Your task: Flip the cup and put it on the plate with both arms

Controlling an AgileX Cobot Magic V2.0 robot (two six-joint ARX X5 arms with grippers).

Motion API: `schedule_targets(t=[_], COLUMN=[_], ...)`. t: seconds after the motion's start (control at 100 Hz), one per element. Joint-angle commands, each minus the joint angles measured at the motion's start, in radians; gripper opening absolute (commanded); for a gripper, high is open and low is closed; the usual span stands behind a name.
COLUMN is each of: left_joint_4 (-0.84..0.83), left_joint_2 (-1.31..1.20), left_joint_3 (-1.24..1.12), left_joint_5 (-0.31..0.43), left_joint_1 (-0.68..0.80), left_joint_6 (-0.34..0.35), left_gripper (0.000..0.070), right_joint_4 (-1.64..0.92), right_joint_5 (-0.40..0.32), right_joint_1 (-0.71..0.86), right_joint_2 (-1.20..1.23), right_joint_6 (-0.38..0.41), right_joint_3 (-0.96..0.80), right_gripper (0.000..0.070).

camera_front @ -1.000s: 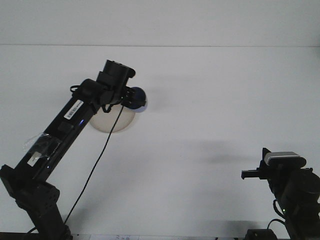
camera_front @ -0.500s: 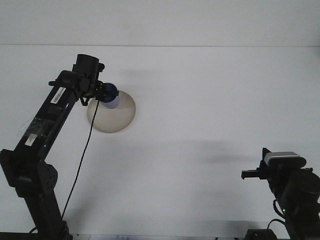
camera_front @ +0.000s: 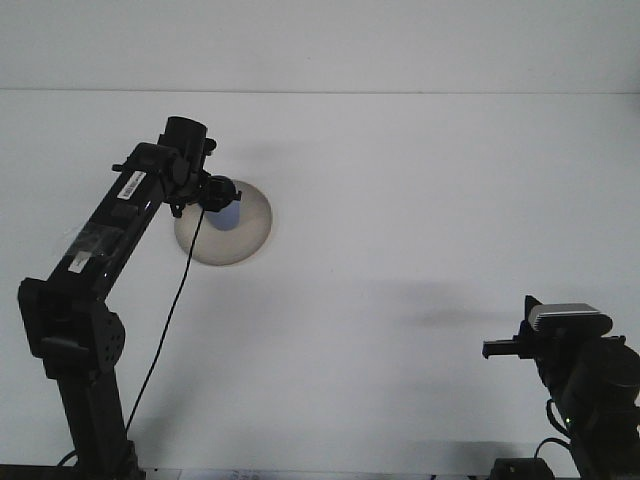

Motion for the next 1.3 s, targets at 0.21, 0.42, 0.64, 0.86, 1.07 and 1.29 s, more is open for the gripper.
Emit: schedule_targets(t=[0.21,0.42,0.64,0.86,1.07,1.29], left_joint_4=[-0.002,0.005,0.105,0.389,0.606,0.661], left_joint_2=[-0.006,-0.142,-0.364,-0.696,-1.012,-1.242], left_joint_3=[0.125,0.123,-0.023,-0.467,-0.917,-1.192], left_joint_5=[0.001,0.001,0.001,-0.001,-0.03,-0.135], left_joint_1=[-0.001,-0.003,-0.042,-0.082,-0.086,-0.086], left_joint_6=[-0.026,-0.063,-0.074,-0.154,-0.179,-0.178], left_gripper=[0.0586,0.0584,0.0582,0.0579,0.0572,0.0369], right_joint_4=[0.01,0.01,0.01,0.011,0.011,0.011], right_joint_5=[0.0,0.0,0.0,0.0,0.0,0.0], right_joint_1=[0.002,0.002,0.002,0.002,0.002,0.002], right_joint_2=[0.006,0.006,0.005,0.005,0.005,0.005], right_joint_6=[0.007,0.007,0.006,0.006,0.006,0.006], right_joint_3=[0.011,0.011,0.011,0.011,0.011,0.011], right_gripper=[0.0,0.0,0.0,0.0,0.0,0.0])
